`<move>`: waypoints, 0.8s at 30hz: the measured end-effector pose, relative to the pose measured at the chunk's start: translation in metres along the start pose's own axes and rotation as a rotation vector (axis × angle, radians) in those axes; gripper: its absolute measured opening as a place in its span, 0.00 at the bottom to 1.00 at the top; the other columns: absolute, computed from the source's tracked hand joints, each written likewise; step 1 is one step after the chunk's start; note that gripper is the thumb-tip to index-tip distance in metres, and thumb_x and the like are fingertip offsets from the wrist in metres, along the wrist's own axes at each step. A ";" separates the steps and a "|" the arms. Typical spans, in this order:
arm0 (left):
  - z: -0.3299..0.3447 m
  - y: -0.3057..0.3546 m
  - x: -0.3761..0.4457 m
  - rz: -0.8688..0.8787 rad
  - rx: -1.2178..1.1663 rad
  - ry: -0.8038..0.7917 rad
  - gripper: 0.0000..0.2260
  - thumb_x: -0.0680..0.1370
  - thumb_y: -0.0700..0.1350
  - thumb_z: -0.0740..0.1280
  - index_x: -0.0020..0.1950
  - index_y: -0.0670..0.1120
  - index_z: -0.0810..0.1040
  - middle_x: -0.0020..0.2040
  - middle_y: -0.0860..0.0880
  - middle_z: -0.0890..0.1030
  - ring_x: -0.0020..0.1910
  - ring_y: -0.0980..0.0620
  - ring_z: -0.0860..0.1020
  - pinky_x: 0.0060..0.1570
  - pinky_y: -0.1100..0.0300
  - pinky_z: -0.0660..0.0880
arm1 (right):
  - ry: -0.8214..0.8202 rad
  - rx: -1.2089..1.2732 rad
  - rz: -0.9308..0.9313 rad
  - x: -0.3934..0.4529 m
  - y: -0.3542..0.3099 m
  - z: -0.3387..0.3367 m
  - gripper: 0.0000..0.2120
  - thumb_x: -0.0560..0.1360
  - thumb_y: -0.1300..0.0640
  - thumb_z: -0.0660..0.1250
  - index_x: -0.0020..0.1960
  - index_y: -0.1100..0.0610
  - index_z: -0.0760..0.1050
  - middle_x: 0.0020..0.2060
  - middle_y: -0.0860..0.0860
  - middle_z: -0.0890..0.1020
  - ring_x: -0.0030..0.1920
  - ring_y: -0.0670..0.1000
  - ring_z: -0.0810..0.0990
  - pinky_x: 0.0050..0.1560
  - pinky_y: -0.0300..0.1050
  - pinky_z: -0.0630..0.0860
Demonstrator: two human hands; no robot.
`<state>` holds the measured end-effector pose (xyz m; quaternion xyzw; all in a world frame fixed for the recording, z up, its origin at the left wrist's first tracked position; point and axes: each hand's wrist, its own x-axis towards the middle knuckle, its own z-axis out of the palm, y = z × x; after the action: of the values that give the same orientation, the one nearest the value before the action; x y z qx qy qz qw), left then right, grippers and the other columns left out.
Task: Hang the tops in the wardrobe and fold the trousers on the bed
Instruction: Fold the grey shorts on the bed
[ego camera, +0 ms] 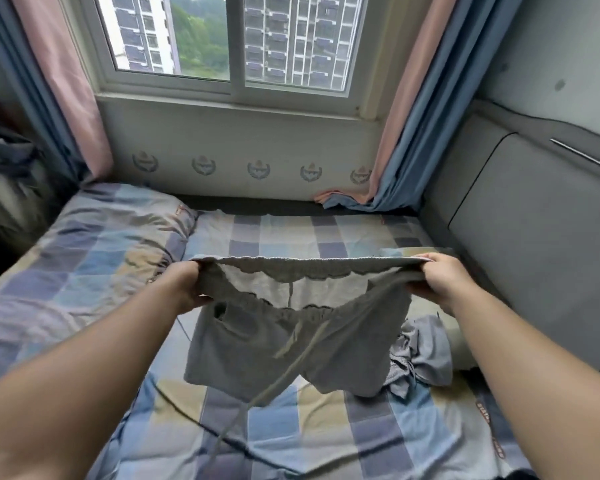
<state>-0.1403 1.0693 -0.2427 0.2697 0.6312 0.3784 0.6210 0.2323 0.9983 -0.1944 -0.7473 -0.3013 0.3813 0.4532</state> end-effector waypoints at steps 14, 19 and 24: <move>-0.099 -0.021 -0.075 0.720 0.891 0.336 0.16 0.71 0.29 0.61 0.48 0.48 0.80 0.52 0.40 0.80 0.52 0.40 0.77 0.50 0.52 0.74 | 0.154 -0.915 -0.453 -0.073 0.053 -0.034 0.13 0.76 0.51 0.61 0.37 0.57 0.66 0.32 0.53 0.76 0.36 0.59 0.75 0.35 0.50 0.71; -0.139 -0.069 -0.124 0.603 1.064 0.380 0.14 0.75 0.34 0.60 0.55 0.48 0.76 0.54 0.39 0.77 0.49 0.38 0.79 0.47 0.46 0.78 | 0.049 -1.159 -0.468 -0.136 0.087 -0.054 0.08 0.76 0.56 0.58 0.38 0.51 0.65 0.38 0.56 0.78 0.38 0.57 0.71 0.31 0.46 0.61; -0.128 -0.111 -0.178 0.276 0.140 0.202 0.16 0.79 0.30 0.52 0.50 0.44 0.77 0.52 0.39 0.76 0.47 0.42 0.77 0.36 0.55 0.76 | -0.063 -0.815 -0.386 -0.182 0.111 -0.066 0.09 0.76 0.60 0.57 0.47 0.50 0.74 0.43 0.55 0.82 0.43 0.59 0.79 0.44 0.52 0.77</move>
<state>-0.2375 0.8441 -0.2369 0.3569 0.6721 0.4404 0.4764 0.2036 0.7785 -0.2210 -0.7829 -0.5744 0.1625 0.1754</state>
